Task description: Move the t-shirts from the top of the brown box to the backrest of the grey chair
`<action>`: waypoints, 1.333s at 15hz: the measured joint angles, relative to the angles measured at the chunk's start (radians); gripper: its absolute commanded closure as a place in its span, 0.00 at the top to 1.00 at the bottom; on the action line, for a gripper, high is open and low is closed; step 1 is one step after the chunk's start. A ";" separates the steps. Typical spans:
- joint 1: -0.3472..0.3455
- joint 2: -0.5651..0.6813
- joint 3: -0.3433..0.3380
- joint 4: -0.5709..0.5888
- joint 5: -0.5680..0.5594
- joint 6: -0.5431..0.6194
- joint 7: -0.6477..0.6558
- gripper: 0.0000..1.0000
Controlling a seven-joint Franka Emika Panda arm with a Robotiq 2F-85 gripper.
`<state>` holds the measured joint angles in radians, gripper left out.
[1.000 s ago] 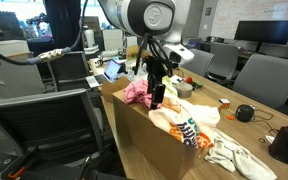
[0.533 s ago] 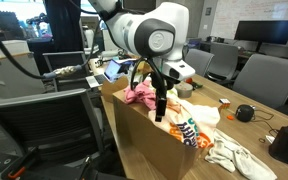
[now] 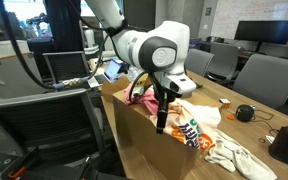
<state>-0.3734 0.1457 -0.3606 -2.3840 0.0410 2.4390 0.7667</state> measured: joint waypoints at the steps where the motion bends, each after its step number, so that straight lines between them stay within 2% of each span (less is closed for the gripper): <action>1: 0.000 0.000 -0.006 0.001 0.000 0.001 0.006 1.00; 5: 0.000 0.000 -0.032 0.007 0.000 0.001 0.018 1.00; 6: 0.000 0.000 -0.036 0.007 0.000 0.001 0.019 0.75; 7: 0.000 0.000 -0.038 0.008 0.000 0.001 0.019 0.73; 11: 0.006 -0.003 -0.038 0.013 0.000 0.010 0.019 0.40; 16: 0.024 -0.011 -0.037 0.014 0.000 0.036 0.019 0.05; 17: 0.027 -0.013 -0.037 0.014 0.000 0.041 0.019 0.00; 20: 0.030 -0.019 -0.037 0.013 0.000 0.048 0.019 0.02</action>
<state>-0.3433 0.1270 -0.3980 -2.3708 0.0410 2.4874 0.7860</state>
